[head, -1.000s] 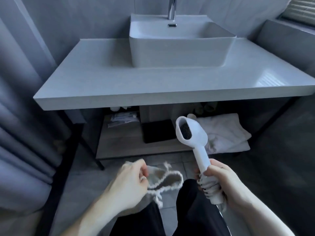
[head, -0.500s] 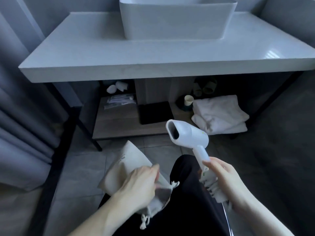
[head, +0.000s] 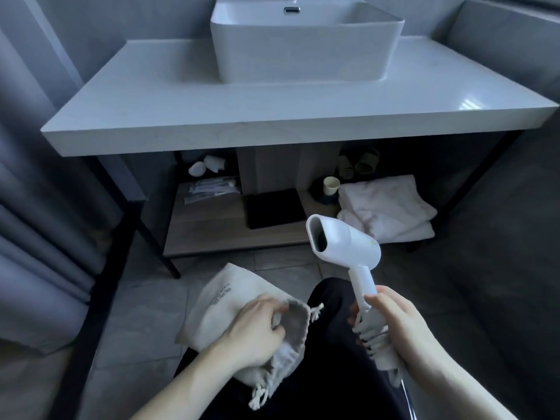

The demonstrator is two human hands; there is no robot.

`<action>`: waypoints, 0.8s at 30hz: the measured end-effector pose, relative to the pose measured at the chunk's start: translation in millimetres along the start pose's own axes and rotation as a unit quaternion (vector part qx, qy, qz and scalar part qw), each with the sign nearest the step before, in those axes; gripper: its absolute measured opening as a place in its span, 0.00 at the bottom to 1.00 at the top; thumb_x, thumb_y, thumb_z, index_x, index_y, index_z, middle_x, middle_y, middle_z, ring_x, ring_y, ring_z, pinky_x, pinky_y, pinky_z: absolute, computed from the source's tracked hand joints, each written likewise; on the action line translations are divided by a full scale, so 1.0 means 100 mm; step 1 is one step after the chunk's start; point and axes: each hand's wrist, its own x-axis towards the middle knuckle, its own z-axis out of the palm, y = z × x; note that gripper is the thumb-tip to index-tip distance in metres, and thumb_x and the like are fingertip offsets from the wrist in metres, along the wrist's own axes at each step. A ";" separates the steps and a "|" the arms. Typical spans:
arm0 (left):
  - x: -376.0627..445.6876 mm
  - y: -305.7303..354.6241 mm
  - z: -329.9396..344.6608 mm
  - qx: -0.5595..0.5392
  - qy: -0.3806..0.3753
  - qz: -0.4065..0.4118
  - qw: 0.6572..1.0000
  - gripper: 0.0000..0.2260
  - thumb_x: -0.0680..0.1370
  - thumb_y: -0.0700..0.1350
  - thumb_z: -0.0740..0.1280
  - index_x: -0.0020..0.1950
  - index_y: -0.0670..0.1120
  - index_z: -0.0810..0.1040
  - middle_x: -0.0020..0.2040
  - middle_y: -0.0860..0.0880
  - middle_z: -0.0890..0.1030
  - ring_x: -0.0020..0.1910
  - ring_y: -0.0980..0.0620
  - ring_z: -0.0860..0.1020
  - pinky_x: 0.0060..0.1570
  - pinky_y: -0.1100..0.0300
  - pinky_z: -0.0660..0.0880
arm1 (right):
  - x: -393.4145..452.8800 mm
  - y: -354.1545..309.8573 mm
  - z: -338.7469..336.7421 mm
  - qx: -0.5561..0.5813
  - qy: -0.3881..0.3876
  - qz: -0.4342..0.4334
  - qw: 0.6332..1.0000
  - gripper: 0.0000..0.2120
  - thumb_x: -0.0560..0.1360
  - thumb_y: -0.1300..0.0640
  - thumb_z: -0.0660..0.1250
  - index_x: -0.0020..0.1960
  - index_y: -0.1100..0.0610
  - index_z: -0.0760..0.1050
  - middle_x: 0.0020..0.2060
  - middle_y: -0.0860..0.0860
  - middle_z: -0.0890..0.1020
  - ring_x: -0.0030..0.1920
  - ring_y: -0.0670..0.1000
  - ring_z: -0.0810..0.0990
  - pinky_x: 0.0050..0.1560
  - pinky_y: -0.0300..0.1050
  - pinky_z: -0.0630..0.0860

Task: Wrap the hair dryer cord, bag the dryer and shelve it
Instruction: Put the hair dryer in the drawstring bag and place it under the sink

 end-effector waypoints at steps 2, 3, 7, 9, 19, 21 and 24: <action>-0.03 -0.02 -0.14 -0.063 0.058 0.001 0.996 0.24 0.76 0.41 0.68 0.72 0.53 0.78 0.63 0.59 0.75 0.63 0.53 0.80 0.66 0.62 0.72 | -0.04 -0.03 -0.02 -0.025 -0.001 0.010 1.000 0.15 0.75 0.48 0.70 0.51 0.60 0.81 0.39 0.61 0.87 0.39 0.67 0.85 0.44 0.55 0.79; -0.05 -0.03 -0.21 -0.095 0.081 0.005 0.992 0.27 0.75 0.41 0.69 0.73 0.55 0.76 0.63 0.62 0.73 0.60 0.56 0.81 0.63 0.65 0.72 | -0.06 -0.07 -0.02 -0.038 -0.003 0.013 0.999 0.17 0.72 0.45 0.70 0.50 0.58 0.81 0.39 0.61 0.87 0.40 0.66 0.86 0.45 0.56 0.79; -0.09 0.00 -0.46 -0.150 0.128 0.025 0.980 0.35 0.73 0.44 0.70 0.81 0.55 0.68 0.65 0.65 0.69 0.42 0.57 0.80 0.49 0.63 0.77 | -0.08 -0.23 -0.01 -0.136 0.015 -0.011 0.991 0.13 0.70 0.40 0.74 0.48 0.47 0.84 0.38 0.57 0.84 0.35 0.49 0.81 0.43 0.52 0.77; -0.08 0.03 -0.57 -0.172 0.140 0.023 0.975 0.37 0.75 0.43 0.69 0.83 0.53 0.64 0.66 0.64 0.67 0.44 0.59 0.78 0.49 0.64 0.75 | -0.08 -0.35 0.00 -0.177 0.029 -0.039 0.983 0.07 0.72 0.46 0.76 0.50 0.44 0.83 0.34 0.53 0.85 0.30 0.47 0.81 0.38 0.52 0.80; 0.07 0.38 -1.04 -0.196 0.167 0.030 0.966 0.34 0.79 0.41 0.66 0.85 0.49 0.61 0.77 0.55 0.64 0.69 0.50 0.74 0.62 0.61 0.70 | -0.08 -1.08 0.07 -0.461 0.123 -0.206 0.854 0.27 0.62 0.37 0.74 0.61 0.38 0.76 0.45 0.41 0.84 0.49 0.50 0.84 0.49 0.49 0.82; 0.10 0.46 -1.10 -0.196 0.175 0.032 0.964 0.35 0.79 0.42 0.67 0.86 0.47 0.60 0.78 0.53 0.64 0.71 0.45 0.74 0.68 0.56 0.72 | -0.08 -1.25 0.09 -0.533 0.130 -0.239 0.801 0.26 0.62 0.37 0.72 0.59 0.40 0.75 0.46 0.41 0.82 0.51 0.52 0.82 0.47 0.48 0.80; 0.15 0.58 -1.20 -0.219 0.190 0.036 0.956 0.36 0.79 0.42 0.67 0.86 0.47 0.60 0.78 0.51 0.63 0.72 0.43 0.73 0.74 0.49 0.71 | -0.14 -1.50 0.15 -0.613 0.103 -0.260 0.739 0.19 0.65 0.37 0.70 0.50 0.43 0.70 0.44 0.44 0.79 0.46 0.53 0.80 0.38 0.47 0.72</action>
